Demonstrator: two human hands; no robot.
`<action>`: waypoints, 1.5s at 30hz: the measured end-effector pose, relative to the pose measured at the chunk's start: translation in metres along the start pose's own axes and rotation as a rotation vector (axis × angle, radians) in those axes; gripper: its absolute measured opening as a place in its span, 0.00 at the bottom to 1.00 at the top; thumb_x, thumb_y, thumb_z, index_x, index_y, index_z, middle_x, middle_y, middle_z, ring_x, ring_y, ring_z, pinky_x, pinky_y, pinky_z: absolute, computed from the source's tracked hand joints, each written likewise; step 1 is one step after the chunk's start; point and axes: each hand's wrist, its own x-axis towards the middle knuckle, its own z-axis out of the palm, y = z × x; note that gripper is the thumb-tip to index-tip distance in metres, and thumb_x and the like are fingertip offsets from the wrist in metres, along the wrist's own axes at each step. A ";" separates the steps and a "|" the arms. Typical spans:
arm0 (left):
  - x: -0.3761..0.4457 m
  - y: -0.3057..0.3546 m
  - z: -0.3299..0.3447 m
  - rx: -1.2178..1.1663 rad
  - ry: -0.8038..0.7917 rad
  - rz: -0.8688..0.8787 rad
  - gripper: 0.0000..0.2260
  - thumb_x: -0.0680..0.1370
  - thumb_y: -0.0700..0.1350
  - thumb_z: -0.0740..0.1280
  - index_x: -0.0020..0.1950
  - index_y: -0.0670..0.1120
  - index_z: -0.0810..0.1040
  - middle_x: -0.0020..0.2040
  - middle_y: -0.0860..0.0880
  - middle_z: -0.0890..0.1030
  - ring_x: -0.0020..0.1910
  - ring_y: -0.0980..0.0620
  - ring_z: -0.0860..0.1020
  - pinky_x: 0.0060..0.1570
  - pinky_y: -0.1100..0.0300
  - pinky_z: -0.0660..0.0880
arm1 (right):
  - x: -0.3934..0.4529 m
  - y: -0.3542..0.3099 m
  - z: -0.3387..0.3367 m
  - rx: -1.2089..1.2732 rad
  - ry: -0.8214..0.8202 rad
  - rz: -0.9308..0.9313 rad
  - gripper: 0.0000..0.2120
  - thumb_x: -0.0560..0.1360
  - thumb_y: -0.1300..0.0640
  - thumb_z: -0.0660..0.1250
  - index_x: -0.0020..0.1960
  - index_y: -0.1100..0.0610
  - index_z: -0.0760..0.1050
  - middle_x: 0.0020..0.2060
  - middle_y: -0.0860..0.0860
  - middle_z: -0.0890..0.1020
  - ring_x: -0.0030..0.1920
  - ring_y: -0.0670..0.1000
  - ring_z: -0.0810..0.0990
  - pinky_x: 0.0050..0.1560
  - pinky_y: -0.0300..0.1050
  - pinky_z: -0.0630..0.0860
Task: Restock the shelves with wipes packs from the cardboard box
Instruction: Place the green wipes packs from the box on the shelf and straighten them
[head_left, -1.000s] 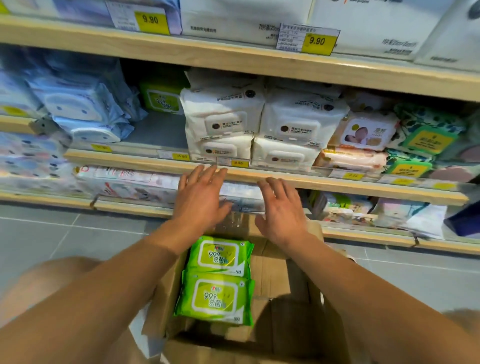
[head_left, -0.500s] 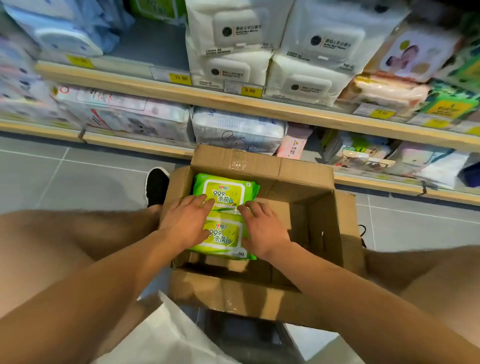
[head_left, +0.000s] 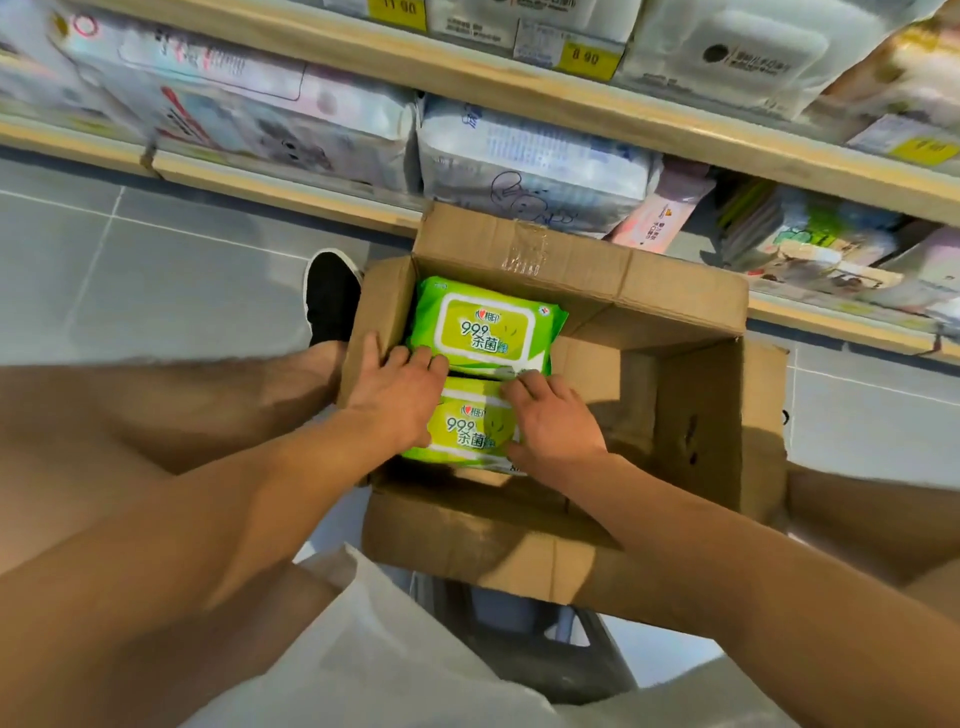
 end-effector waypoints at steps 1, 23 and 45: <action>-0.002 0.002 0.002 0.016 0.019 0.017 0.37 0.66 0.57 0.75 0.68 0.48 0.62 0.64 0.47 0.69 0.65 0.44 0.68 0.70 0.35 0.49 | 0.003 -0.003 0.001 -0.011 -0.004 -0.009 0.35 0.71 0.47 0.71 0.73 0.52 0.60 0.67 0.52 0.67 0.67 0.57 0.65 0.66 0.52 0.65; -0.003 -0.002 -0.011 -0.189 0.313 0.277 0.33 0.65 0.68 0.64 0.63 0.51 0.73 0.59 0.50 0.75 0.58 0.45 0.73 0.63 0.49 0.64 | -0.004 0.005 0.007 0.119 -0.093 0.105 0.48 0.60 0.37 0.75 0.73 0.53 0.59 0.65 0.53 0.70 0.66 0.58 0.67 0.64 0.55 0.67; 0.090 0.058 -0.044 -0.031 0.177 0.011 0.40 0.68 0.63 0.70 0.73 0.46 0.61 0.66 0.44 0.66 0.64 0.40 0.65 0.63 0.42 0.62 | -0.071 0.126 0.017 0.291 0.187 0.537 0.48 0.61 0.35 0.76 0.72 0.54 0.60 0.63 0.55 0.71 0.63 0.60 0.68 0.61 0.59 0.69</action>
